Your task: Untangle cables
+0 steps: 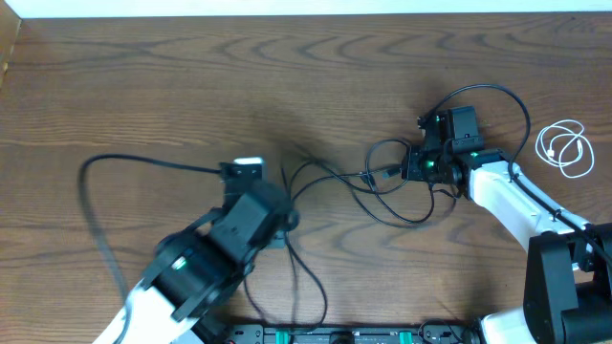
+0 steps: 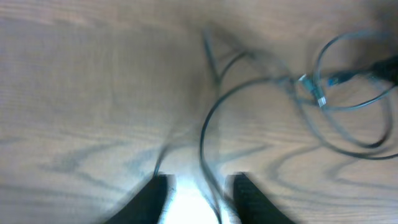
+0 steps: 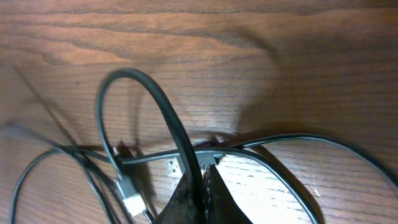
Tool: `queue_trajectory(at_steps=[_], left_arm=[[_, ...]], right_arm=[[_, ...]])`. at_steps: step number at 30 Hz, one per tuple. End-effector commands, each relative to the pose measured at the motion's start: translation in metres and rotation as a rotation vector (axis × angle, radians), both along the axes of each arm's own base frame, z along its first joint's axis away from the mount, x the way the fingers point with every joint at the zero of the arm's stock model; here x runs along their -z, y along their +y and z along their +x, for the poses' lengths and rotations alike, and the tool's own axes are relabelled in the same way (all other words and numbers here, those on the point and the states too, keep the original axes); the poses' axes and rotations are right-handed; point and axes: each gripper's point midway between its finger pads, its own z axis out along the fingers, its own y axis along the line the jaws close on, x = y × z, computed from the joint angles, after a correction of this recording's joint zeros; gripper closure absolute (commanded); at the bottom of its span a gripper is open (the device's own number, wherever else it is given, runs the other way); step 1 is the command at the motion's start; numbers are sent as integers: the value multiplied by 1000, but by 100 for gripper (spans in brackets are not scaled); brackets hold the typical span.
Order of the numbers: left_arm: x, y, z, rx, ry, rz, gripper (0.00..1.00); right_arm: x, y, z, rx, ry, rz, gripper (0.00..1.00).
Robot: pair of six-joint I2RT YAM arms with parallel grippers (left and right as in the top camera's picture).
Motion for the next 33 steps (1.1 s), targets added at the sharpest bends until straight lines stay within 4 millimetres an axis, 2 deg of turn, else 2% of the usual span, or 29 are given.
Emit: queue_trajectory(at_steps=[1, 3, 5, 6, 7, 8, 12, 16, 17, 20, 26, 30, 33], left_arm=[[28, -9, 3, 12, 115, 58, 42], [41, -15, 3, 28, 165, 78, 38], [53, -25, 1, 87, 221, 89, 37], [58, -32, -1, 135, 245, 85, 37], [66, -52, -5, 263, 291, 51, 37], [68, -62, -7, 320, 305, 25, 37], [58, -105, -12, 538, 288, -124, 37], [42, -130, 2, 596, 181, -209, 37], [36, -140, 7, 613, 139, -228, 36], [34, -147, 8, 633, 118, -237, 34], [50, -154, 2, 652, 168, -211, 34], [70, -160, 1, 659, 218, -185, 34], [85, -170, 7, 655, 234, -182, 33]], right_arm=[[4, -5, -1, 3, 4, -22, 99], [4, -5, -1, 2, 3, -21, 98], [2, 2, 0, -15, -1, 15, 99], [-2, 10, -1, -38, -3, 59, 99], [-12, 29, -4, -122, -21, 155, 99], [-19, 41, -7, -193, -42, 216, 99], [-51, 76, -23, -386, -84, 447, 98], [-79, 96, -40, -514, -103, 634, 96], [-96, 103, -51, -602, -131, 734, 94], [-111, 105, -57, -649, -143, 817, 92], [-110, 90, -46, -597, -158, 810, 94], [-96, 73, -31, -475, -123, 740, 98], [-83, 64, -24, -414, -108, 671, 98]])
